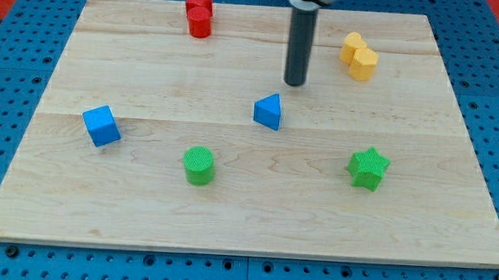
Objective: Move the blue triangle left and up
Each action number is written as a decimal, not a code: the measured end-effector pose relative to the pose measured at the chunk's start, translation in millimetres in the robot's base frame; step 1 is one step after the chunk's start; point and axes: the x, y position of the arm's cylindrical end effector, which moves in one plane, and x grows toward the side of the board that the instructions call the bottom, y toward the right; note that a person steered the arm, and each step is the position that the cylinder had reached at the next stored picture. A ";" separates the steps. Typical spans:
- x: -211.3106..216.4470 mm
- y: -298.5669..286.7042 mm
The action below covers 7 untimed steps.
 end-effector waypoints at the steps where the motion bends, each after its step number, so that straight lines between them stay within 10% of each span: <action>1: 12.1 3.9; 7: 75.9 -70.9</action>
